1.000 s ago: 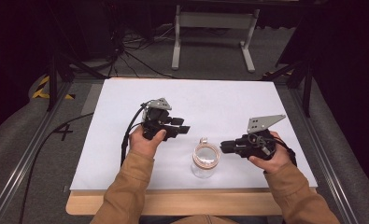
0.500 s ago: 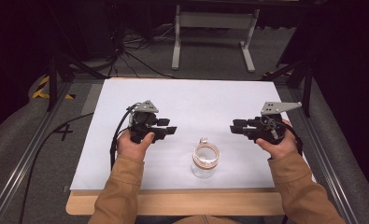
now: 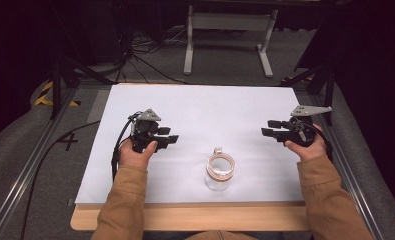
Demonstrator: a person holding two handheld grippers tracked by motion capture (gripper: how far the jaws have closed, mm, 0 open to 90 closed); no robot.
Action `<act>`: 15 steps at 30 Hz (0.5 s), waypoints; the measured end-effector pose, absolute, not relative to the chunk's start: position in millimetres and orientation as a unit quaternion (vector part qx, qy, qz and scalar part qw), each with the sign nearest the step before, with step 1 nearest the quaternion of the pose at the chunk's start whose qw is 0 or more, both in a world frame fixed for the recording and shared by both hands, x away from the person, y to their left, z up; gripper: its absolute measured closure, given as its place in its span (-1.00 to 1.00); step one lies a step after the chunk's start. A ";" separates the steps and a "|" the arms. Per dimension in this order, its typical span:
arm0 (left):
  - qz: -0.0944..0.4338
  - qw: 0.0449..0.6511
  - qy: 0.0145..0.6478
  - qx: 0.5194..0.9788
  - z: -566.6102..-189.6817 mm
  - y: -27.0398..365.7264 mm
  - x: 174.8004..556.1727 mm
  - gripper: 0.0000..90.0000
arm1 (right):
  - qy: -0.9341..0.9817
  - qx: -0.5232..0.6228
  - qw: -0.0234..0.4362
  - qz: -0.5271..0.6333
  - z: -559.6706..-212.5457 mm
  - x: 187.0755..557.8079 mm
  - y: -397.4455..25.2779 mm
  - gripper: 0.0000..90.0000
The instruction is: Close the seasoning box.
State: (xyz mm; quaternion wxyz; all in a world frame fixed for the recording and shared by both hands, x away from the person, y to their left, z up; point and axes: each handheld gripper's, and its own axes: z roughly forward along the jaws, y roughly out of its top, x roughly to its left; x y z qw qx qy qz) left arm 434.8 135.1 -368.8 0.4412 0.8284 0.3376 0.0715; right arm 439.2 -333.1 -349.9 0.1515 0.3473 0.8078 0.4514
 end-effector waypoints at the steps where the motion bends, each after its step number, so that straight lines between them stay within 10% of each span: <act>1: 0.072 0.437 0.339 0.830 -371.3 136.5 436.6 0.17 | 0.810 0.351 0.148 0.446 -352.5 440.9 -333.8 0.10; 15: 0.063 0.415 0.357 0.834 -396.2 140.5 449.2 0.14 | 0.830 0.371 0.133 0.395 -400.4 463.3 -342.2 -0.01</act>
